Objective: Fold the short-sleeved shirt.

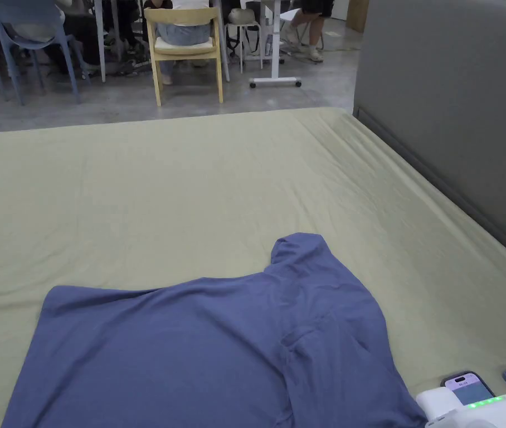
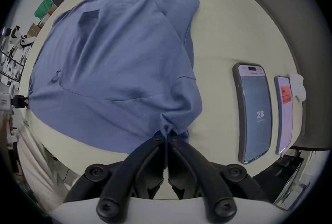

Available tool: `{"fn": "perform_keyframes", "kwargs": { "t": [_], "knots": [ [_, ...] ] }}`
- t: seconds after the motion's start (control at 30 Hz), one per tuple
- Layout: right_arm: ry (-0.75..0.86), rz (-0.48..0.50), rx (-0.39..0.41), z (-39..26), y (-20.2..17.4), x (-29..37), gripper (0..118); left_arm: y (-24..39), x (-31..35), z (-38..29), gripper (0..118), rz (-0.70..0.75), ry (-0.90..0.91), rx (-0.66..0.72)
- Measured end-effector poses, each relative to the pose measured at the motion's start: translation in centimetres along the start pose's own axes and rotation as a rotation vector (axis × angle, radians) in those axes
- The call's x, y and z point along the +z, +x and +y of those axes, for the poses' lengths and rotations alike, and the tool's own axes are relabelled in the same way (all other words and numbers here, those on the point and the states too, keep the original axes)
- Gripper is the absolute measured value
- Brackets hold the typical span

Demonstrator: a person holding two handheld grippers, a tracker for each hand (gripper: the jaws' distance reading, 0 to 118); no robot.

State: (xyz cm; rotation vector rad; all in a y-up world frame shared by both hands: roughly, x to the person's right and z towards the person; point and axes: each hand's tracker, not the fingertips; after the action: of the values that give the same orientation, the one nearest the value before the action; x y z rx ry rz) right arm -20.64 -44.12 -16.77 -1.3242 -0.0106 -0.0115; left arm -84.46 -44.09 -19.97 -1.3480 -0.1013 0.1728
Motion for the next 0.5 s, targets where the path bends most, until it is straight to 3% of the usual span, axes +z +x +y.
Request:
{"fn": "perform_keyframes", "kwargs": {
  "t": [0.07,0.1,0.13,0.17,0.2,0.23,0.33,0.43,0.47,0.5],
  "knots": [
    [-0.024,0.011,-0.028,0.6,0.0,0.5,8,0.5,-0.3,-0.4,6,0.023,0.006,-0.023],
    [-0.03,0.015,-0.051,0.8,0.1,0.5,16,0.6,0.0,-0.4,11,0.027,0.011,-0.022],
    [-0.034,0.034,-0.08,1.0,0.3,1.0,27,0.8,0.7,-0.3,24,0.03,0.022,-0.015],
    [-0.03,0.066,-0.121,1.0,0.5,2.0,60,1.1,2.0,-0.3,74,-0.004,0.076,0.027],
    [-0.025,0.101,-0.145,1.2,1.5,2.9,99,1.4,3.6,-0.5,113,-0.061,0.137,0.032],
    [-0.003,0.096,-0.16,1.2,1.5,4.3,118,2.2,5.7,-1.1,118,-0.086,0.216,0.037],
    [0.236,0.128,-0.193,1.3,1.4,10.8,118,3.2,11.1,-1.9,118,-0.152,0.474,0.094],
    [0.374,0.149,-0.252,1.2,0.8,14.1,117,4.5,13.3,-2.7,118,-0.157,0.513,0.115],
    [0.386,0.126,-0.275,1.3,-0.4,15.1,109,4.9,13.4,-2.8,118,-0.13,0.478,0.094],
    [0.356,0.119,-0.267,1.2,-1.2,15.2,83,5.3,13.0,-3.3,109,-0.081,0.432,0.058]
  ]
}}
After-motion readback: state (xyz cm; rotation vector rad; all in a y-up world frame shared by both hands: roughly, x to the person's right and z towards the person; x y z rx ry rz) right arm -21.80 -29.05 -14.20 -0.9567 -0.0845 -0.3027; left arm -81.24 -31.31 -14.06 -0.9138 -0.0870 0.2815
